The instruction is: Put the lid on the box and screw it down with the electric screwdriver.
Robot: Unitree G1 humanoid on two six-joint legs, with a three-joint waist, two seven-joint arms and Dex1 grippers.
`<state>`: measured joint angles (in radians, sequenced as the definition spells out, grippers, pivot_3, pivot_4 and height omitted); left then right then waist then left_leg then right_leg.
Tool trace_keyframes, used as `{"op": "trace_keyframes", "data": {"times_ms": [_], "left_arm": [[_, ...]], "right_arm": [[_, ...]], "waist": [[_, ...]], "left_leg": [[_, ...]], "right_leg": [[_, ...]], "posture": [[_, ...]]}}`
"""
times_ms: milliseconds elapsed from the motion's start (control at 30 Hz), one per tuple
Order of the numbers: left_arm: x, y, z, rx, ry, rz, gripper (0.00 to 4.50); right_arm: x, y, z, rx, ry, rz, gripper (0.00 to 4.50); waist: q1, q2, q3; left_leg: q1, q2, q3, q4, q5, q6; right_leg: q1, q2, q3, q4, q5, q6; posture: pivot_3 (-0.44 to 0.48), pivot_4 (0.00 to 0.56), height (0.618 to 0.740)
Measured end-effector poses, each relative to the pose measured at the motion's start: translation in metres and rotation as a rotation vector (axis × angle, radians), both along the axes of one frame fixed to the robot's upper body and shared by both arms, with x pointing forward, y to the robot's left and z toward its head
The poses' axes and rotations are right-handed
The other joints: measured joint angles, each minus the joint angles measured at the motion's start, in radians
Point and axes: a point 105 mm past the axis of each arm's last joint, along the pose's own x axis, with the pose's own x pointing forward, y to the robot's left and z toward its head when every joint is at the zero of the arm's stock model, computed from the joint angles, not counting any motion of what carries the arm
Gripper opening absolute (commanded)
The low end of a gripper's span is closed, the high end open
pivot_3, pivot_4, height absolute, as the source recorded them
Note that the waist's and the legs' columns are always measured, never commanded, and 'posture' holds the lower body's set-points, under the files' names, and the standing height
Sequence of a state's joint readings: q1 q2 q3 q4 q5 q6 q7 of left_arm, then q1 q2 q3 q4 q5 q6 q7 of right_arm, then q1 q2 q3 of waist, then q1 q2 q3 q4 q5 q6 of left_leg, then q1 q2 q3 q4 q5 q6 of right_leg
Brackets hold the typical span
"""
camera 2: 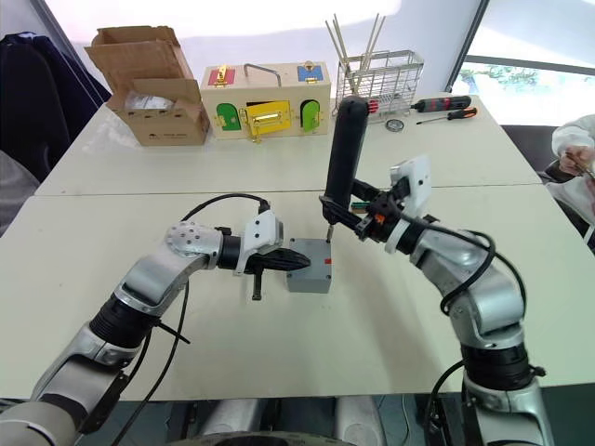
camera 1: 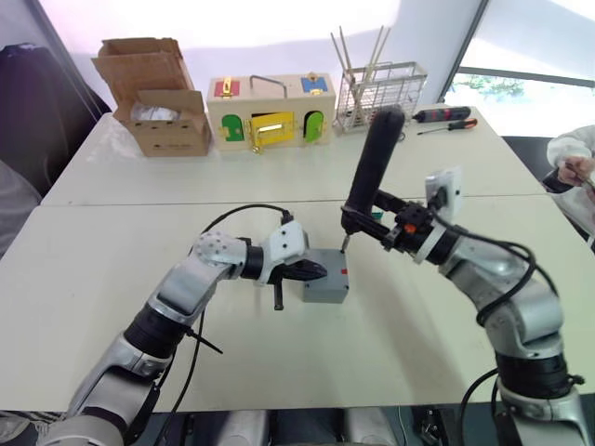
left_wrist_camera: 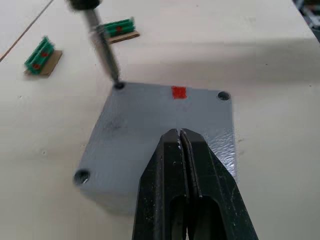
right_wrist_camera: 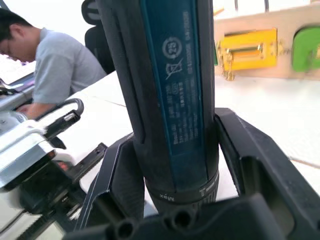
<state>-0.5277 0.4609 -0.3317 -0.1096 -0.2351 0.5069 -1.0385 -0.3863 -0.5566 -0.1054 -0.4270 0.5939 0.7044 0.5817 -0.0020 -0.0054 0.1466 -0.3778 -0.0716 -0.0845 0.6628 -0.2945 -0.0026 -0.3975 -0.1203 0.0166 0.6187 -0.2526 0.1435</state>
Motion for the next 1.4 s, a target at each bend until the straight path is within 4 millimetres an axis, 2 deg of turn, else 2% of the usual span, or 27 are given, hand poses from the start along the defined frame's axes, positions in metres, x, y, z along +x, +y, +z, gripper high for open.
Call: {"op": "trace_keyframes", "data": {"times_ms": [133, 200, 267, 400, 533, 600, 667, 800, 833, 900, 1033, 1233, 1400], "left_arm": [[0.006, 0.013, 0.008, -0.078, 0.055, 0.094, 0.00], [0.011, 0.021, 0.014, -0.120, 0.074, 0.148, 0.00], [0.011, 0.022, 0.022, -0.142, 0.067, 0.160, 0.00], [0.010, 0.021, 0.025, -0.151, 0.055, 0.164, 0.00], [0.010, 0.021, 0.029, -0.150, 0.050, 0.161, 0.00], [0.004, 0.017, 0.038, -0.136, 0.019, 0.112, 0.00], [-0.005, 0.013, 0.047, -0.106, -0.015, 0.035, 0.00], [-0.027, 0.006, 0.051, -0.043, -0.050, -0.112, 0.00], [-0.033, 0.003, 0.049, -0.020, -0.060, -0.150, 0.00], [-0.041, -0.003, 0.046, -0.003, -0.066, -0.201, 0.00], [-0.050, -0.013, 0.045, -0.001, -0.087, -0.251, 0.00], [-0.061, -0.015, 0.036, 0.008, -0.082, -0.250, 0.00], [-0.062, -0.010, 0.030, 0.010, -0.068, -0.190, 0.00]], "right_arm": [[0.002, -0.011, 0.040, 0.020, -0.047, -0.006, 1.89], [0.000, -0.011, 0.069, 0.062, -0.114, 0.008, 1.89], [-0.002, -0.010, 0.085, 0.097, -0.152, 0.019, 1.89], [0.001, -0.011, 0.082, 0.141, -0.102, 0.014, 1.89], [0.015, -0.020, 0.077, 0.152, -0.010, -0.086, 1.89], [0.022, -0.036, 0.078, 0.130, 0.066, -0.167, 1.89], [0.022, -0.062, 0.082, 0.072, 0.149, -0.241, 1.89], [0.009, -0.131, 0.083, -0.112, 0.279, -0.471, 1.89], [0.001, -0.149, 0.074, -0.152, 0.380, -0.520, 1.89], [-0.009, -0.172, 0.049, -0.165, 0.583, -0.575, 1.89], [-0.020, -0.184, -0.001, -0.162, 0.870, -0.567, 1.89], [-0.022, -0.208, -0.043, -0.209, 1.036, -0.651, 1.89], [-0.007, -0.207, -0.062, -0.204, 1.117, -0.644, 1.89]], "waist": [[0.006, 0.003, 0.007], [0.007, 0.002, 0.008], [0.007, 0.002, 0.008], [0.008, 0.002, 0.009], [0.009, 0.002, 0.011], [0.014, 0.002, 0.013], [0.019, 0.004, 0.016], [0.016, 0.005, 0.017], [0.014, 0.005, 0.017], [0.006, 0.004, 0.018], [-0.015, 0.008, 0.021], [-0.011, 0.012, 0.023], [-0.015, 0.013, 0.024]], "left_leg": [[-0.015, 0.000, 0.000, 0.002, 0.001, -0.001], [-0.019, 0.000, 0.001, 0.002, 0.002, -0.004], [-0.022, 0.000, 0.001, 0.002, 0.006, -0.010], [-0.023, -0.001, 0.002, 0.003, 0.004, -0.007], [-0.023, -0.001, 0.002, 0.003, 0.005, -0.007], [-0.027, -0.001, 0.001, 0.004, 0.006, -0.009], [-0.031, -0.001, 0.001, 0.004, 0.008, -0.012], [-0.032, -0.001, 0.003, 0.002, 0.006, -0.008], [-0.032, -0.001, 0.005, 0.002, 0.005, -0.007], [-0.031, 0.000, 0.007, 0.002, 0.004, -0.006], [-0.029, 0.000, 0.010, 0.005, 0.001, 0.000], [-0.026, 0.000, 0.009, 0.005, 0.002, -0.001], [-0.026, 0.000, 0.010, 0.005, 0.002, -0.001]], "right_leg": [[-0.017, 0.000, 0.001, 0.006, 0.001, 0.000], [-0.025, 0.000, 0.001, 0.010, 0.001, 0.000], [-0.028, 0.000, 0.001, 0.011, 0.000, 0.000], [-0.028, -0.001, 0.002, 0.012, 0.001, -0.001], [-0.028, -0.001, 0.002, 0.012, 0.001, -0.001], [-0.031, -0.001, 0.002, 0.012, 0.002, -0.002], [-0.033, -0.001, 0.000, 0.010, 0.002, -0.002], [-0.033, -0.002, 0.000, 0.008, 0.001, -0.002], [-0.033, -0.002, 0.001, 0.006, 0.001, -0.002], [-0.032, -0.002, 0.001, 0.001, 0.002, -0.002], [-0.032, -0.002, 0.004, 0.007, 0.002, -0.002], [-0.032, -0.001, 0.005, 0.012, 0.002, -0.002], [-0.032, -0.001, 0.005, 0.011, 0.002, -0.002]], "posture": [[0.000, 0.150, 0.730], [0.000, 0.150, 0.730], [0.000, 0.150, 0.730], [0.000, 0.150, 0.730], [0.000, 0.150, 0.730], [0.000, 0.150, 0.730], [0.000, 0.150, 0.730], [0.000, 0.150, 0.730], [0.000, 0.150, 0.730], [0.000, 0.150, 0.730], [0.000, 0.150, 0.730], [0.000, 0.150, 0.730], [0.000, 0.150, 0.730]]}}
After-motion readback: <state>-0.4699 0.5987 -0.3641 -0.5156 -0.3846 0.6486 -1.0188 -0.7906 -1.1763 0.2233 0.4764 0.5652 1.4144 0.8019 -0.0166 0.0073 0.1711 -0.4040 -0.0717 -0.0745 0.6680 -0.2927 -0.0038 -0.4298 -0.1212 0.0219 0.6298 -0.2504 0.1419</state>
